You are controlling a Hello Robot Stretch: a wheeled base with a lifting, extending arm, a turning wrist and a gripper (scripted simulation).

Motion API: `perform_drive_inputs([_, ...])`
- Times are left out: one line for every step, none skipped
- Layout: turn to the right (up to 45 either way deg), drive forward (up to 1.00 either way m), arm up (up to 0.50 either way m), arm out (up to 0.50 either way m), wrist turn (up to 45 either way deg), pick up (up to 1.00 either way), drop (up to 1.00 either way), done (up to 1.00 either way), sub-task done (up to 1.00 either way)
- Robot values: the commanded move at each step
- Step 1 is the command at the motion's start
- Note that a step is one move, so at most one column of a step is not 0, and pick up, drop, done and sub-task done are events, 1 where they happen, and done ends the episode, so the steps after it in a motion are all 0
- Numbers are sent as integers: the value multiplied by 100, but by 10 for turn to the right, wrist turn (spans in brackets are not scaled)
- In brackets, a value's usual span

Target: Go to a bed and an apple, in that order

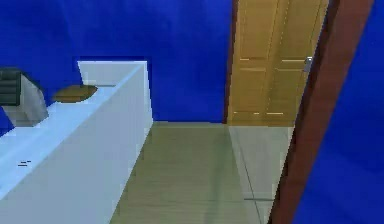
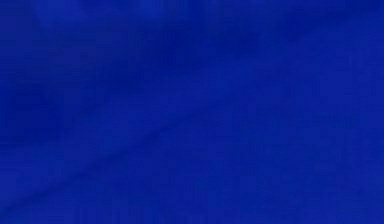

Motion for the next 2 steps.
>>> perform_drive_inputs([0,75,0,0,0,0,0,0,0])
perform_drive_inputs([0,30,0,0,0,0,0,0,0])
